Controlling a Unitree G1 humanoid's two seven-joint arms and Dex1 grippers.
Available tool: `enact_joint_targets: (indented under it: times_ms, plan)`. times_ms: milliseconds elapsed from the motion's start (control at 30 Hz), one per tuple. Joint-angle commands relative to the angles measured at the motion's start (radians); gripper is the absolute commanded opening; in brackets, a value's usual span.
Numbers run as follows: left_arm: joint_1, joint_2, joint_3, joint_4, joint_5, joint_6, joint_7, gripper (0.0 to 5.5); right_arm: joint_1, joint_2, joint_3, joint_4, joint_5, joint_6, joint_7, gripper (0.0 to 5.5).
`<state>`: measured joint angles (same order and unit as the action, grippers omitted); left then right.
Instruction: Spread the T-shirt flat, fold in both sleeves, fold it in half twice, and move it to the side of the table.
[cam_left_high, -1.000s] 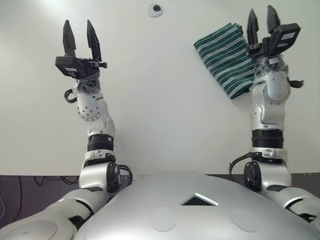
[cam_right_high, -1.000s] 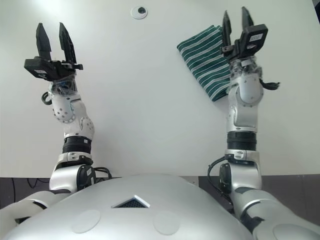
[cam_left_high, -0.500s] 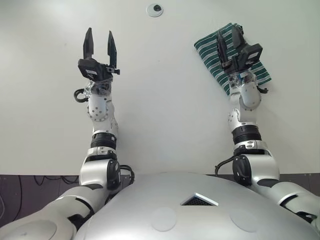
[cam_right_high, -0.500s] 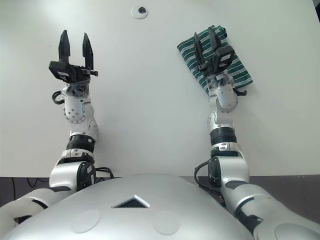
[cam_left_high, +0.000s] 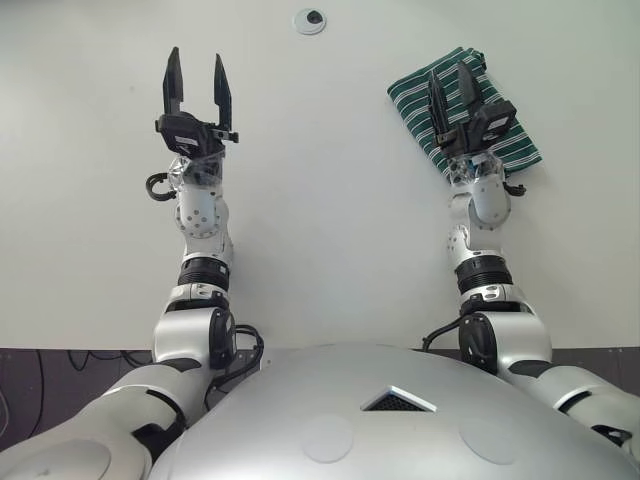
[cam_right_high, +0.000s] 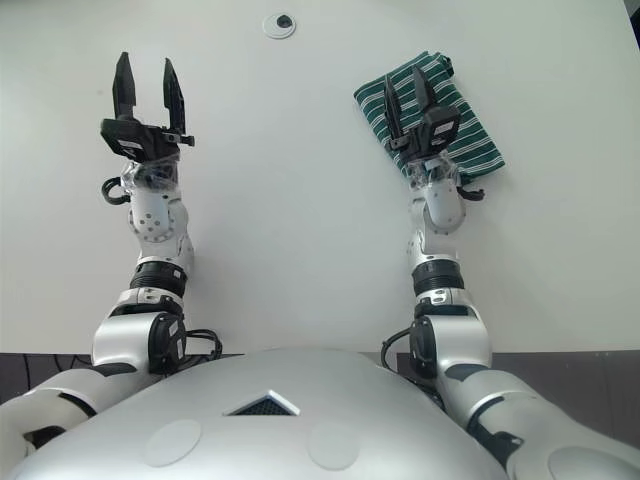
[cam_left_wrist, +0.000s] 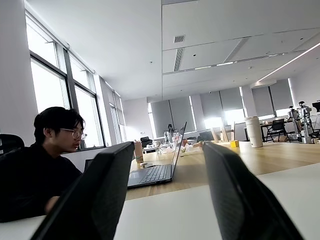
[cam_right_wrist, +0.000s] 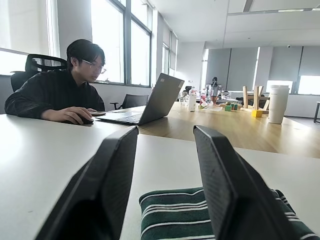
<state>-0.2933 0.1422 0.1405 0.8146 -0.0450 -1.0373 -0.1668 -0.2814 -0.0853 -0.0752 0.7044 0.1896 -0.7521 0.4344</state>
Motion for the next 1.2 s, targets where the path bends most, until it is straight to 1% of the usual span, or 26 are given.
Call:
enact_joint_targets:
  times_ms: [33,300,1200]
  plan:
    - [0.034,-0.017,-0.025,0.003,-0.057,0.014,-0.072,2.48,0.012,0.01,-0.001,-0.036,0.006,0.016,-0.005,2.02]
    - [0.029,-0.016,-0.022,0.014,-0.057,0.005,-0.079,2.48,0.0,-0.002,-0.01,-0.028,-0.005,0.048,-0.038,2.02]
    - [0.004,-0.016,-0.018,0.056,-0.052,0.003,-0.078,2.48,-0.023,0.002,0.002,0.035,-0.014,0.054,-0.036,2.02]
